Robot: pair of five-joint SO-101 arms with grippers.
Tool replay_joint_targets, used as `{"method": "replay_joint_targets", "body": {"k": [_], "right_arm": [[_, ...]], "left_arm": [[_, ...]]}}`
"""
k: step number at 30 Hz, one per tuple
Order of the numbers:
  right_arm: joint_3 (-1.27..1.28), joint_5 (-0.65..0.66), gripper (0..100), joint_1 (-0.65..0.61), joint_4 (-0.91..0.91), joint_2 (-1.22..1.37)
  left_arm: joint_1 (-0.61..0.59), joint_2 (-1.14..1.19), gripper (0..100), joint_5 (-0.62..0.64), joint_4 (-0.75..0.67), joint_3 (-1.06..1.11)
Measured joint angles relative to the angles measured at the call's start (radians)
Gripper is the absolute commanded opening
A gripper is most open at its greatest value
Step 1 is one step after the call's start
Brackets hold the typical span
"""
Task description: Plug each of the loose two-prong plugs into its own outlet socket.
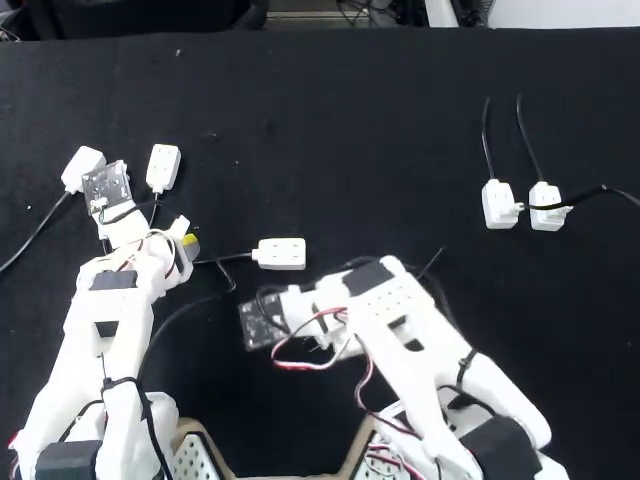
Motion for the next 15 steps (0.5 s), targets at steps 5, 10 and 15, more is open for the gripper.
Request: {"method": "replay_joint_targets", "body": {"k": [5,10,15], "right_arm": [[0.081,0.074,24.3,-0.054,-0.081,-0.002],[0.092,0.081,22.0,-0.089,-0.175,0.034],[0.091,0.072,3.4,-0.091,-0.195,0.057]], "left_arm": [[0.0,0.0,25,0.0,0.0,0.0],[0.0,0.0,25,0.0,0.0,0.0],[0.0,0.0,25,0.0,0.0,0.0]]}}
